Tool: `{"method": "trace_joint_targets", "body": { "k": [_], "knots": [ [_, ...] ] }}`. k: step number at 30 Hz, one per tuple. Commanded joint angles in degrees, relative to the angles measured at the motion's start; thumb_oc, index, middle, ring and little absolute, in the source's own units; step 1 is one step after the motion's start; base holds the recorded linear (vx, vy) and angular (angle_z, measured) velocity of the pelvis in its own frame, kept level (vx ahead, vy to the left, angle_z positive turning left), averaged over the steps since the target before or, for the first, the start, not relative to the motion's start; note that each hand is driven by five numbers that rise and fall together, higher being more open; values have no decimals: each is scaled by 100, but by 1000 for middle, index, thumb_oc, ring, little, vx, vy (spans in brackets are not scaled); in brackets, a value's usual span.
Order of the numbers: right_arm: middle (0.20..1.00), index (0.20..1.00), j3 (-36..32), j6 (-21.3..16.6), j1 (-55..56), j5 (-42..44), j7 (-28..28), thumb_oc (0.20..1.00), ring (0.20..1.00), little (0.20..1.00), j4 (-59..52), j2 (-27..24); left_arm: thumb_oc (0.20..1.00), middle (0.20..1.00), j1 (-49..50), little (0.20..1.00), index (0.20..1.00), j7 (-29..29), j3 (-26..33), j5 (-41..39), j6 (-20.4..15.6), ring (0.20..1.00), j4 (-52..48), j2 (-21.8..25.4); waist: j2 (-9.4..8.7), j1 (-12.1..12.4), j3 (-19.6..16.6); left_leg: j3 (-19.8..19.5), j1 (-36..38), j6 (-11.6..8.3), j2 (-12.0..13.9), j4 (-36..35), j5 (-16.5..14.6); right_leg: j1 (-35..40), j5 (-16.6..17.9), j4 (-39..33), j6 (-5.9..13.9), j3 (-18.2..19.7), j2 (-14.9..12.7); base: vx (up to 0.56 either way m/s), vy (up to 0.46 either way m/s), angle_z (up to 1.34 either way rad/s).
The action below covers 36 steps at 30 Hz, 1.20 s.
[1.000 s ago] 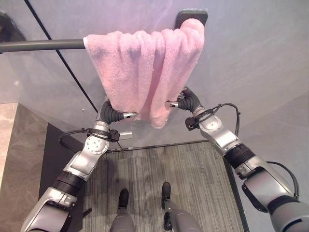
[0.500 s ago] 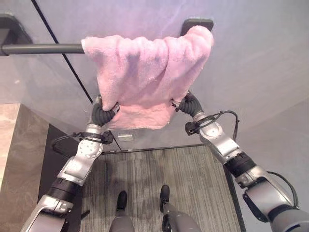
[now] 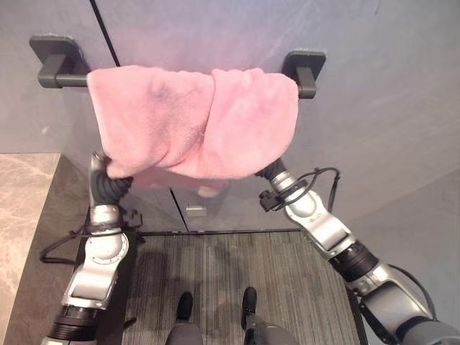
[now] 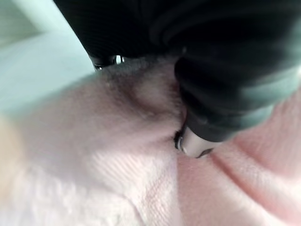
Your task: Put brush and paste in cup on sink, flatten towel.
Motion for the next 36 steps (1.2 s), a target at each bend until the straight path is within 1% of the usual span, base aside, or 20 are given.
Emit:
{"method": "trace_joint_targets", "body": {
  "k": [1,4,9,10,11,12,15,16,17,19,20,21,22,24,28,31,33,34,35,36],
  "knots": [
    [200,200,142,66,-751,-260,-72,200,200,200,26,-13,200,200,-431,200,200,-52,-149,-207,-83,200,156,331,-296,84,-367,96,-382,88,-134,2,233,421,-266,-10,733,9,-854,-32,6,5],
    [200,200,153,135,-1066,-367,-154,200,200,200,-38,-4,200,200,-571,200,200,-65,-224,-147,74,200,407,356,-297,110,-391,98,-418,99,-146,2,247,384,-230,-10,741,20,-866,-14,6,3],
    [200,200,44,88,-1158,-277,-187,200,200,200,-423,-71,200,200,-599,200,200,-37,-112,-148,69,200,184,357,-317,113,-414,79,-421,96,-142,2,254,387,-223,-10,741,15,-857,3,-1,1],
    [200,200,-104,-25,-1193,-287,-201,200,200,200,-978,-220,200,200,-606,200,200,65,69,-166,-42,200,-261,344,-346,107,-441,70,-406,90,-147,2,239,421,-234,-10,748,-7,-857,11,-2,3],
    [200,200,-106,-18,-1185,-287,-199,200,200,200,-992,-224,200,200,-593,200,200,61,76,-165,-31,200,-281,343,-346,106,-439,68,-402,91,-148,2,239,425,-235,-10,749,-8,-859,0,0,0],
    [200,200,-195,-103,-1164,-293,-212,200,200,200,-1267,-313,200,200,-600,200,200,107,184,-191,-136,200,-595,341,-362,98,-456,77,-393,86,-146,2,229,444,-242,-10,757,-18,-866,0,0,0],
    [200,200,-239,-121,-1122,-337,-211,200,200,200,-1416,-372,200,200,-568,200,200,109,266,-187,-166,200,-833,359,-367,98,-466,82,-384,85,-143,2,224,455,-247,-10,759,-16,-867,0,0,0],
    [200,200,-326,-185,-941,-425,-175,200,200,200,-1713,-428,200,200,-497,200,200,142,379,-133,-217,200,-1085,370,-361,76,-502,93,-343,86,-135,2,212,487,-249,-10,764,-21,-867,0,0,0],
    [200,200,-349,-186,-857,-430,-161,200,200,200,-1752,-437,200,200,-441,200,200,127,410,-109,-211,200,-1119,379,-355,66,-514,99,-329,86,-130,2,207,499,-254,-10,765,-20,-870,0,0,0],
    [278,278,-362,-186,-762,-470,-110,278,278,278,-1823,-474,200,200,-350,200,200,102,446,-105,-211,200,-1100,374,-347,55,-530,107,-310,88,-126,2,200,509,-260,-10,766,-6,-875,0,0,0],
    [413,413,-364,-173,-689,-521,-67,413,413,413,-1870,-497,200,200,-280,200,200,84,473,-107,-207,200,-1072,368,-341,49,-541,115,-296,89,-121,2,195,521,-263,-10,763,-1,-879,5,5,-4],
    [909,909,-387,-112,-521,-683,-32,909,909,909,-1875,-546,200,200,-186,200,200,77,519,-93,-151,200,-969,322,-320,29,-557,134,-262,90,-118,2,187,542,-270,-10,760,8,-882,1,10,-4],
    [1000,1000,-438,-49,-276,-654,-19,1000,1000,1000,-1754,-530,200,200,-35,200,200,33,524,-181,-75,200,-757,241,-295,3,-566,154,-231,92,-113,2,186,563,-272,-10,756,8,-888,-5,8,-3],
    [1000,1000,-441,-15,-144,-643,3,1000,1000,1000,-1709,-508,200,200,9,200,200,13,498,-202,-34,200,-585,199,-288,-11,-580,165,-214,93,-109,2,184,576,-275,-10,756,14,-888,0,0,0],
    [1000,1000,-399,131,165,-722,91,1000,1000,1000,-1331,-485,200,200,164,200,200,-142,389,-243,172,200,51,95,-235,-45,-617,194,-163,103,-97,2,180,608,-286,-10,753,13,-900,0,0,0],
    [1000,1000,-398,180,219,-769,55,1000,1000,1000,-1058,-475,200,200,210,200,200,-133,366,-299,170,200,272,40,-216,-46,-628,193,-148,106,-98,2,183,621,-290,-10,750,15,-910,0,0,0],
    [1000,1000,-366,214,229,-656,10,1000,1000,1000,-701,-387,200,200,246,200,200,-159,297,-420,187,200,491,-56,-196,-46,-638,213,-149,105,-103,2,189,614,-287,-10,756,17,-923,0,0,0],
    [639,639,-356,216,238,-590,-6,639,639,639,-602,-337,200,200,254,200,200,-165,261,-466,186,200,550,-82,-187,-43,-642,218,-145,107,-106,2,189,615,-283,-10,756,17,-928,0,0,0],
    [200,200,-328,210,219,-390,-10,200,200,200,-450,-255,200,200,248,200,200,-207,195,-523,182,200,608,-99,-172,-45,-655,221,-148,107,-107,2,195,606,-278,-10,754,21,-932,0,0,0],
    [200,200,-327,208,216,-388,-10,200,200,200,-446,-254,200,200,247,200,200,-207,195,-524,181,200,610,-98,-173,-45,-655,221,-148,107,-107,2,195,605,-278,-10,754,22,-932,0,0,0]
  ]
}}
